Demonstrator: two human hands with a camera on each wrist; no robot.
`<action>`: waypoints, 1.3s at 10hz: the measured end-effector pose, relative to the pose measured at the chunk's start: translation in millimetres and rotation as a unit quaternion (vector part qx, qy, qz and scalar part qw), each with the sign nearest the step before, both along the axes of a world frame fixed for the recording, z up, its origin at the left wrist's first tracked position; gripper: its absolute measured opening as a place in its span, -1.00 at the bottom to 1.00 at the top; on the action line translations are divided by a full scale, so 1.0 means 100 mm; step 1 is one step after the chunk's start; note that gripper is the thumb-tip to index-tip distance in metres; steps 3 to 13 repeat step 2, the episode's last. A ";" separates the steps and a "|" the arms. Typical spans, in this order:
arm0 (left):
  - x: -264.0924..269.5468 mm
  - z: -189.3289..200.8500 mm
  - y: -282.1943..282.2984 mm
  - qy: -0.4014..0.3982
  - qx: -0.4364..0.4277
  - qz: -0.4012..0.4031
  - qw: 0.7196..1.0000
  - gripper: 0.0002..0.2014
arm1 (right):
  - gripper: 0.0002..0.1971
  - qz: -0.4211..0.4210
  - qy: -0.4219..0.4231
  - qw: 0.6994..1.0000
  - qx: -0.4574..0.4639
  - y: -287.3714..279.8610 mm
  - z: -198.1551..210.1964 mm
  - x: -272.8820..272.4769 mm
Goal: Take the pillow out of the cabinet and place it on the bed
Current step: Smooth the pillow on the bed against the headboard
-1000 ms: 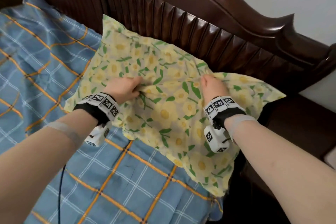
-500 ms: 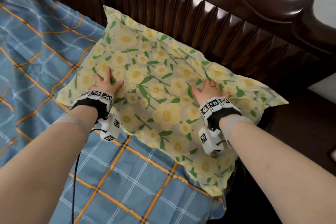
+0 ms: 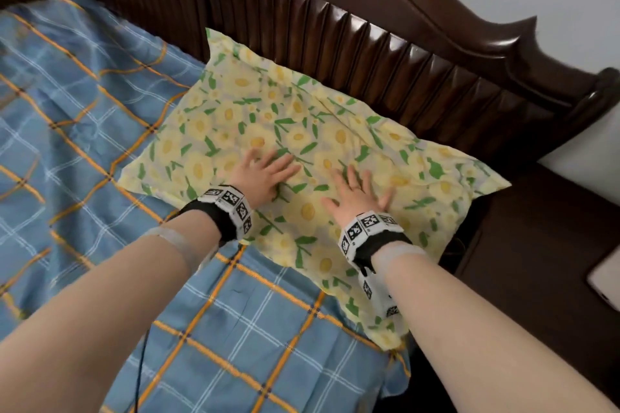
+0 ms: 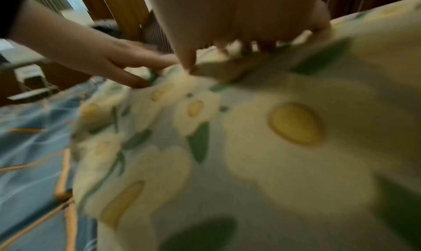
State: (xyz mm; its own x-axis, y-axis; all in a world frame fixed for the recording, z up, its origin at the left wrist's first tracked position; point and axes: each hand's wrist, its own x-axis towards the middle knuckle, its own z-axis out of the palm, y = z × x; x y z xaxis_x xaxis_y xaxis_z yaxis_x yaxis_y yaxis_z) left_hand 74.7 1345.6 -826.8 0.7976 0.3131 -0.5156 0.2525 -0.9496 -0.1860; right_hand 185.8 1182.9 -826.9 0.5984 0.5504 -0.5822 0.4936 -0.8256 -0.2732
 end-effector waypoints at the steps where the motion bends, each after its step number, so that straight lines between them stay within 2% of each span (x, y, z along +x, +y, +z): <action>1: -0.07 0.12 0.04 0.048 0.021 0.217 0.975 -0.37 | -0.23 -0.236 0.017 0.971 -0.032 -0.15 0.07 0.10; 2: -0.25 0.39 0.01 0.000 -0.009 0.283 0.959 -0.39 | -0.29 -0.248 0.031 0.957 0.150 -0.27 0.51 0.16; 13: -0.25 0.39 0.01 0.000 -0.009 0.283 0.959 -0.39 | -0.29 -0.248 0.031 0.957 0.150 -0.27 0.51 0.16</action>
